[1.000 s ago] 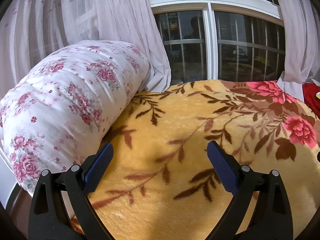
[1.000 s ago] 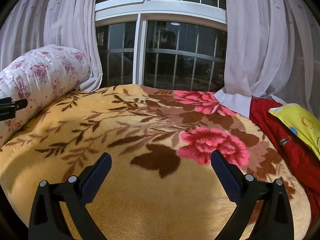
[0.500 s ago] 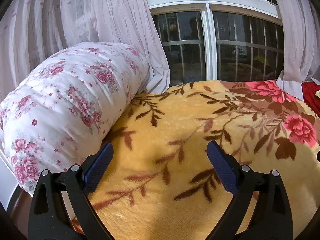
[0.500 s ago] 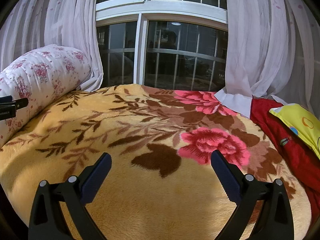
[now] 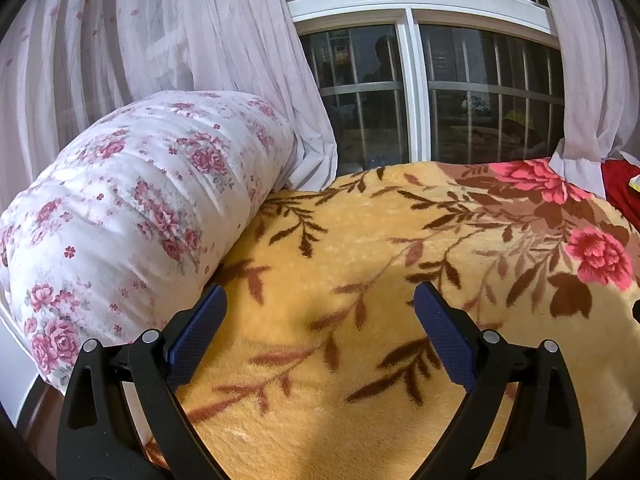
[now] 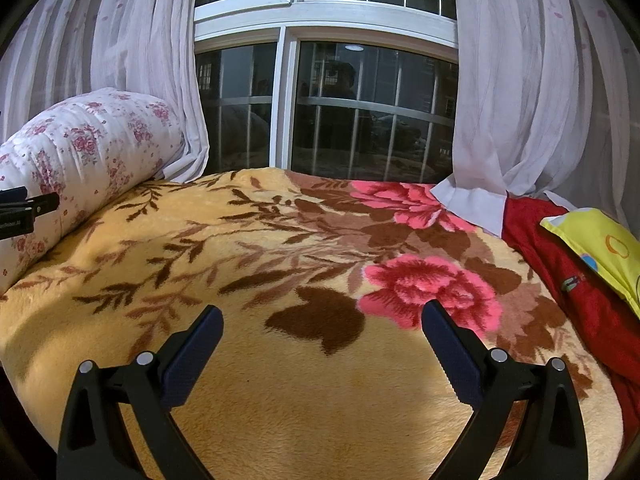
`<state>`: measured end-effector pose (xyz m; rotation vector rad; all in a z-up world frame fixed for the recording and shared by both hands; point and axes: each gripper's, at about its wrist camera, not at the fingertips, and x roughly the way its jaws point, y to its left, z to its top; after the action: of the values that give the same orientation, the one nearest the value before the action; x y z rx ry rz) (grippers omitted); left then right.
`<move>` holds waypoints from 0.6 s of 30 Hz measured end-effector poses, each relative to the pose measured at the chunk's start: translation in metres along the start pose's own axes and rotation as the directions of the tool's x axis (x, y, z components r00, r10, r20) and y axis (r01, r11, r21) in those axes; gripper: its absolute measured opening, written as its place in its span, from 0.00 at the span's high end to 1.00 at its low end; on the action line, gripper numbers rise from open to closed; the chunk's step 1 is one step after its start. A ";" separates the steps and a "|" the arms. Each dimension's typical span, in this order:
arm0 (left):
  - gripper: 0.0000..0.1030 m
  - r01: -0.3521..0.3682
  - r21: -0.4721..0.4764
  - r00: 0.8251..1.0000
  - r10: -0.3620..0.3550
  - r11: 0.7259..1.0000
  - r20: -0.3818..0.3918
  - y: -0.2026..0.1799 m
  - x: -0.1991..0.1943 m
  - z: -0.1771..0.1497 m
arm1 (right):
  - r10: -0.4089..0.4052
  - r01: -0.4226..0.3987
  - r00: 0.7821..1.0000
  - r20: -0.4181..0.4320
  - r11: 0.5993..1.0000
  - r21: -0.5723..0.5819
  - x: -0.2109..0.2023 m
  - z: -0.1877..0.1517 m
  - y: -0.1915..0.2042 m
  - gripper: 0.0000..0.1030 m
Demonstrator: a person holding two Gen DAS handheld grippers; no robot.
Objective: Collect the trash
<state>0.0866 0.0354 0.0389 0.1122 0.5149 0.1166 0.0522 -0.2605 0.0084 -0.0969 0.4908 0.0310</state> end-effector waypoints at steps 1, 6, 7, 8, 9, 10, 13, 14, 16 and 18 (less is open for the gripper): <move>0.11 -0.001 0.000 1.000 0.001 1.000 0.000 0.000 0.001 0.000 | -0.001 0.001 1.000 0.001 1.000 0.000 0.000 0.000 0.000 0.05; 0.11 0.001 0.000 1.000 -0.001 1.000 0.000 -0.001 0.000 0.000 | 0.000 0.000 1.000 0.004 1.000 0.002 0.001 0.000 0.002 0.05; 0.11 0.001 0.001 1.000 -0.001 1.000 0.000 -0.001 0.000 0.000 | 0.001 -0.001 1.000 0.005 1.000 0.002 0.000 0.002 0.001 0.05; 0.11 0.001 0.001 1.000 -0.001 1.000 0.000 -0.001 -0.001 0.000 | 0.001 -0.001 1.000 0.006 1.000 0.001 0.000 0.001 0.001 0.05; 0.10 0.002 0.002 1.000 -0.002 1.000 -0.001 -0.001 0.000 0.000 | 0.000 0.000 1.000 0.006 1.000 0.002 0.000 0.001 0.002 0.05; 0.10 0.007 0.006 1.000 -0.007 1.000 0.001 -0.001 -0.001 -0.001 | 0.000 0.000 1.000 0.006 1.000 0.004 0.000 0.002 0.001 0.05; 0.11 0.014 0.005 1.000 -0.014 1.000 0.001 -0.001 0.000 -0.001 | -0.001 0.001 1.000 0.006 1.000 0.006 0.000 0.002 0.001 0.05; 0.11 0.018 0.004 1.000 -0.018 1.000 0.002 -0.001 0.000 -0.001 | -0.001 0.001 1.000 0.006 1.000 0.005 0.000 0.002 0.000 0.05; 0.11 0.022 0.007 1.000 -0.022 1.000 0.001 -0.001 0.002 0.000 | -0.003 0.003 1.000 0.006 1.000 0.005 0.000 0.002 0.000 0.05; 0.10 0.020 0.007 1.000 -0.020 1.000 0.002 -0.002 0.001 -0.001 | -0.003 0.003 1.000 0.005 1.000 0.007 0.000 0.002 0.001 0.05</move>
<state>0.0874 0.0338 0.0375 0.1133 0.5142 0.0948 0.0528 -0.2597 0.0100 -0.0906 0.4862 0.0270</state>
